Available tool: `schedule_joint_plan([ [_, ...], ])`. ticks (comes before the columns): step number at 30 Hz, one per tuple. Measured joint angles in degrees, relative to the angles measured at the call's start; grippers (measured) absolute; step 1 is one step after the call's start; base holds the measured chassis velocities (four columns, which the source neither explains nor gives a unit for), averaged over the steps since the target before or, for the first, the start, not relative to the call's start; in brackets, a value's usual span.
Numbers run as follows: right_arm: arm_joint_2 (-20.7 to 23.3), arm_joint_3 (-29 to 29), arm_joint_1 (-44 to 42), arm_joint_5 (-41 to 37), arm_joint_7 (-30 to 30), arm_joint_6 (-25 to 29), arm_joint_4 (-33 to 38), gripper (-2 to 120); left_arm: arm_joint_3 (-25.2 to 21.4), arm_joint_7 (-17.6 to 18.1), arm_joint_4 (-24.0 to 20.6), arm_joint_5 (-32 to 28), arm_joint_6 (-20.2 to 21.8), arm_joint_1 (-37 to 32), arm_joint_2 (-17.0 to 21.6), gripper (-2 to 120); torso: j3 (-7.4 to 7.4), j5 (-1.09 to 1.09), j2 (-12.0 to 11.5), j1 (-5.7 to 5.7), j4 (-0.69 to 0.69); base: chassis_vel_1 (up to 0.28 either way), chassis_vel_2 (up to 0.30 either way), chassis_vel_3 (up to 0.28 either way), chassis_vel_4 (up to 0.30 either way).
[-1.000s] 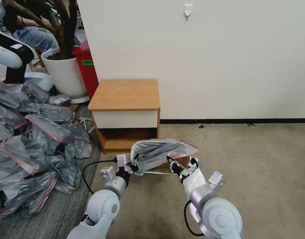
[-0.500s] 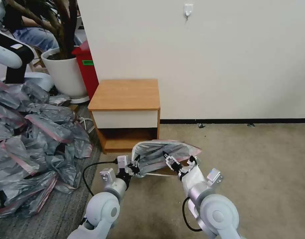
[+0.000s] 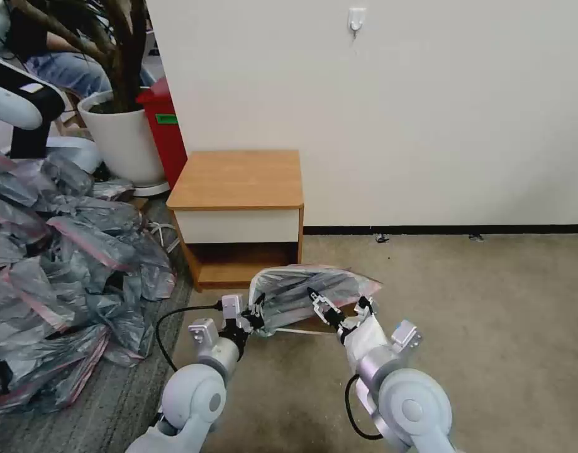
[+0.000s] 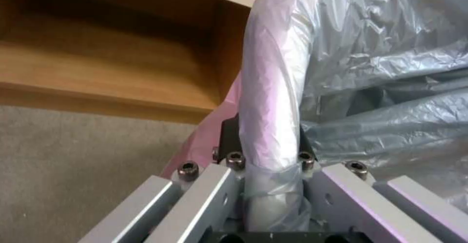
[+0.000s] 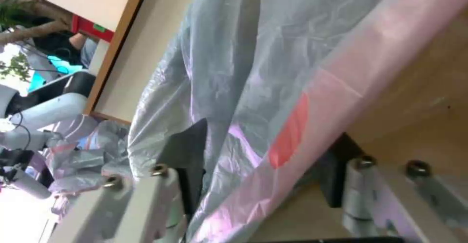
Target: Pick up the garbage bag from the table and place it over the trash can.
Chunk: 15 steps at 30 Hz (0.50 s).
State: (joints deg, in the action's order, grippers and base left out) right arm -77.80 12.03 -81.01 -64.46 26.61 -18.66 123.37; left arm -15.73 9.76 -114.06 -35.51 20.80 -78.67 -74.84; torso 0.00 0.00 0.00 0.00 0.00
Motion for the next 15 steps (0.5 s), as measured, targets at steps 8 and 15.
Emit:
schedule_joint_plan([
  [8, -0.03, 0.06, -0.08, 0.01, -0.12, 0.23, 0.0, 21, -0.04, 0.0, 0.22, -0.18, 0.02, 0.59, 0.63, 3, 0.0, 0.0, 0.0, 0.0, 0.0, 0.0, 0.0, 0.0, 0.0],
  [15, -0.17, 0.06, -0.02, 0.04, -0.25, 0.69, -0.1, 0, -0.01, 0.0, 0.42, -0.29, 0.03, 0.72, 0.55, 3, 0.0, 0.0, 0.0, 0.0, 0.0, 0.0, 0.0, 0.0, 0.0],
])
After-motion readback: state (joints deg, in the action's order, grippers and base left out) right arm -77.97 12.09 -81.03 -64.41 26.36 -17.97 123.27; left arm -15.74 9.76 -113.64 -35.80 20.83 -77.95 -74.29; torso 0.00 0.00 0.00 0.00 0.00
